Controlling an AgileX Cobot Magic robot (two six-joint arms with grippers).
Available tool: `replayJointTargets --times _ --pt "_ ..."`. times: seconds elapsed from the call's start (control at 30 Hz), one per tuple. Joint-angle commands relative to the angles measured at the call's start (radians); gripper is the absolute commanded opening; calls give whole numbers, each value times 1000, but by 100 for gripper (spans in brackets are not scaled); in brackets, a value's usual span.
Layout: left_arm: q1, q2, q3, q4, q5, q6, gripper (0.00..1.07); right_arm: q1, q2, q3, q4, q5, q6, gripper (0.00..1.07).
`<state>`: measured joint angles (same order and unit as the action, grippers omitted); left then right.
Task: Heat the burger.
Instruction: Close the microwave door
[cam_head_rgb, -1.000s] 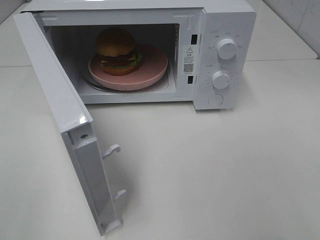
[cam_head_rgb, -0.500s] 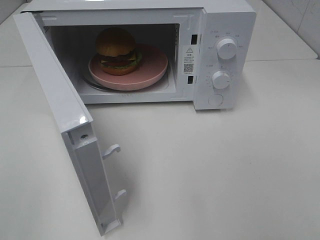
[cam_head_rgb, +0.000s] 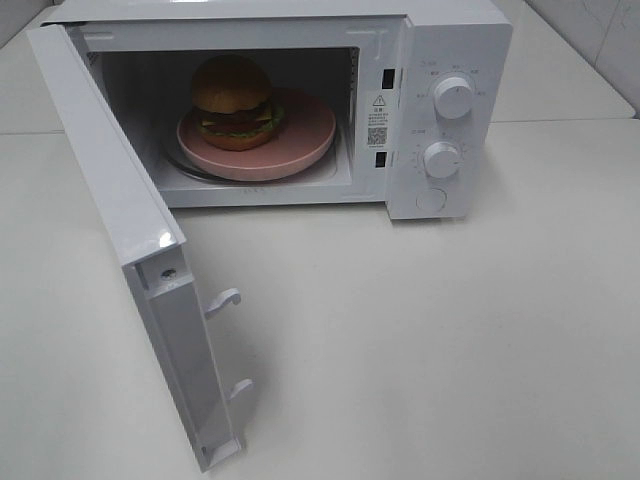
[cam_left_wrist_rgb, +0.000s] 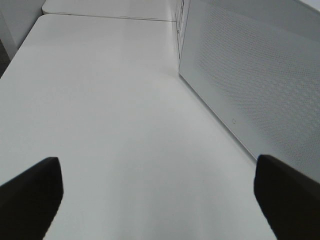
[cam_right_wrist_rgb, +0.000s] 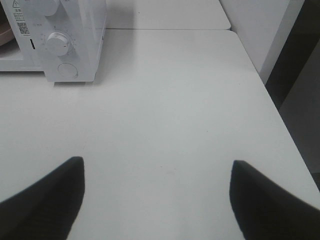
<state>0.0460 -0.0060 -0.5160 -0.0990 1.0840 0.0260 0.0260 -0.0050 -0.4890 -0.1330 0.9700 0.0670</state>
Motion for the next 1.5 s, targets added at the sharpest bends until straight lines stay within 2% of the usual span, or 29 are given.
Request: replayJointTargets --times 0.03,1.2,1.43,1.5 --pt "0 -14 1 -6 -15 -5 95 -4 -29 1 7 -8 -11 76" --pt "0 -12 0 -8 -16 -5 95 -4 -29 1 7 -8 -11 76" --pt "0 30 -52 -1 -73 -5 94 -4 -29 1 7 -8 -11 76" --pt "0 52 -59 2 -111 -5 91 -4 -29 1 7 -8 -11 76"
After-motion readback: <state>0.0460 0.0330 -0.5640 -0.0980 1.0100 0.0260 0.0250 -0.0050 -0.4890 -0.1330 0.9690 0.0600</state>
